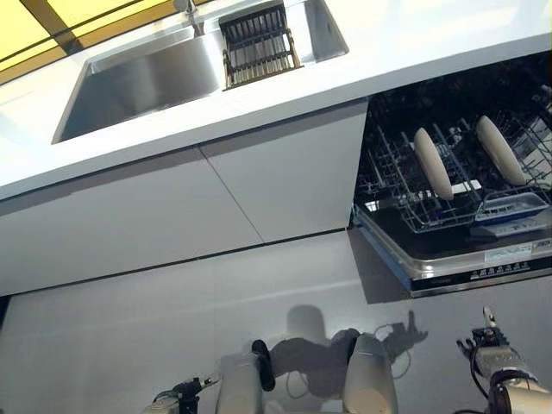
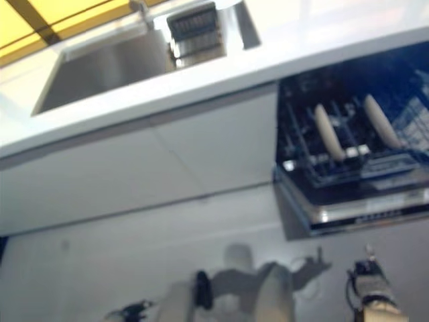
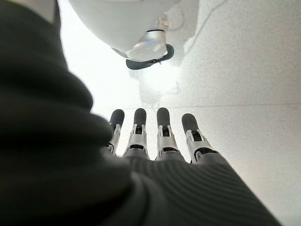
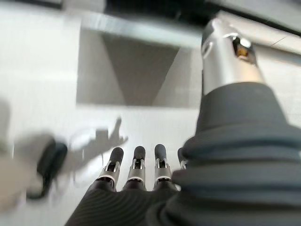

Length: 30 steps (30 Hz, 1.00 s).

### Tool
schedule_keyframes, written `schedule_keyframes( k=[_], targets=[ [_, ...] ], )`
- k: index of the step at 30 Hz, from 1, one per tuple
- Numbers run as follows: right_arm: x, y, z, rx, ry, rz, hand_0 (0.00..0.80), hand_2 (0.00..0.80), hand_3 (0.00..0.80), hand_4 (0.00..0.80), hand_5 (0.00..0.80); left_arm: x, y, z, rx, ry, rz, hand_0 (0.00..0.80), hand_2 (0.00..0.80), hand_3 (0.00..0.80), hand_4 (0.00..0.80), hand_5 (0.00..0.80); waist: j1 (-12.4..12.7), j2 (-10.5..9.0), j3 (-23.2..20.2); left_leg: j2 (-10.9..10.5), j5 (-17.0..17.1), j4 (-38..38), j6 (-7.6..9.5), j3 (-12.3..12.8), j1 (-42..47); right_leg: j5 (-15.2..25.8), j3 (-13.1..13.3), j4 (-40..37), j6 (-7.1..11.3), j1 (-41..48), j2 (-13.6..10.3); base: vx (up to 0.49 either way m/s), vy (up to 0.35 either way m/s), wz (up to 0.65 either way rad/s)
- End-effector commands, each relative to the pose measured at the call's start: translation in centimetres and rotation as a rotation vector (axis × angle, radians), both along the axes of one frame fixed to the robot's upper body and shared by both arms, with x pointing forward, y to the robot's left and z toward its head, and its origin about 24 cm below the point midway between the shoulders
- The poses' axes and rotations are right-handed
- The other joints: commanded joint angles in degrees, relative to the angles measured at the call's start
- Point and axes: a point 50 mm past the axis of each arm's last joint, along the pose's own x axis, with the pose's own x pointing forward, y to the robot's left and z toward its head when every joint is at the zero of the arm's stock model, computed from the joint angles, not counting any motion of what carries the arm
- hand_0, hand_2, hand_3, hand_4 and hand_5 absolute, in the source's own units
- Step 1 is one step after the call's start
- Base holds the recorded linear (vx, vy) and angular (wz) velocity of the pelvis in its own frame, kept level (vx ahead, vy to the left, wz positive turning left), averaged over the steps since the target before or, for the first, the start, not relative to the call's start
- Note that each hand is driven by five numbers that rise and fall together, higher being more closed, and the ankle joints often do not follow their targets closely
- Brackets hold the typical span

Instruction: Take plates into dishwasher

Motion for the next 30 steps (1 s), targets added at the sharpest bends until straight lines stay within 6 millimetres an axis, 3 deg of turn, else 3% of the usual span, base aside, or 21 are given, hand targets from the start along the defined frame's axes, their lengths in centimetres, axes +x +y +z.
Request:
schedule_keyframes(
  k=[1,5,10,14,18,23,30],
  targets=[
    [4.2,-1.0,4.8,0.024,-0.359,-0.116,0.000,0.000,0.000,0.000,0.000,-0.8,-0.1,-0.2,-0.013,-0.002,0.019,0.000,0.000,0.000,0.000,0.000,0.98,-0.98,0.77,-4.27,-6.86,13.90,6.48,0.21,-4.89,1.00,-3.02,-1.17,-6.55,1.52,2.28,-0.026,0.078,-0.06],
    [8.0,-0.8,9.7,-0.024,-0.548,-0.058,0.000,0.000,0.000,0.000,0.000,-1.4,-0.7,-0.4,-0.025,0.014,0.026,0.000,0.000,0.000,0.000,0.000,1.37,0.03,0.99,-4.89,-6.91,15.81,6.48,-0.06,-6.20,0.47,-2.13,1.29,-6.54,-0.55,1.46,-0.015,0.095,-0.01],
    [12.2,0.9,16.3,-0.155,-0.724,0.101,0.000,0.000,0.000,0.000,0.000,-1.7,-1.0,-0.5,-0.036,0.016,0.020,0.000,0.000,0.000,0.000,0.000,2.33,0.51,1.01,-5.22,-6.85,16.40,6.52,-0.25,-6.09,0.11,-1.50,2.67,-6.56,-1.28,0.96,0.001,0.062,-0.04],
    [15.1,3.5,22.0,-0.295,-0.869,0.285,0.000,0.000,0.000,0.000,0.000,-1.1,-1.1,-0.4,-0.035,0.013,-0.002,0.000,0.000,0.000,0.000,0.000,3.48,0.34,1.14,-5.24,-6.68,17.21,6.66,-0.49,-6.30,-0.04,-1.73,3.64,-6.76,-1.55,0.68,-0.006,-0.002,-0.03],
    [16.8,6.4,26.4,-0.401,-1.001,0.453,0.000,0.000,0.000,0.000,0.000,-0.8,-0.8,-0.2,-0.028,0.013,-0.026,0.000,0.000,0.000,0.000,0.000,4.62,-0.27,1.22,-5.18,-6.02,17.93,6.62,-1.18,-6.44,-0.07,-2.16,4.06,-6.96,-1.36,0.80,-0.021,-0.026,-0.28],
    [17.7,8.6,29.6,-0.480,-1.086,0.559,0.000,0.000,0.000,0.000,0.000,-0.4,-0.2,0.0,-0.006,0.008,-0.052,0.000,0.000,0.000,0.000,0.000,6.12,-1.40,1.15,-4.96,-5.48,18.43,6.69,-1.98,-5.86,0.22,-2.92,3.78,-6.91,0.03,0.94,-0.005,-0.047,0.02],
    [17.6,8.5,31.0,-0.514,-1.126,0.584,0.000,0.000,0.000,0.000,0.000,-0.9,0.8,0.1,0.032,0.034,-0.076,0.000,0.000,0.000,0.000,0.000,7.37,-2.83,0.54,-4.66,-6.32,19.44,6.98,-2.91,-4.37,0.49,-3.79,3.59,-6.76,2.68,0.86,0.042,-0.030,0.11]
  ],
)
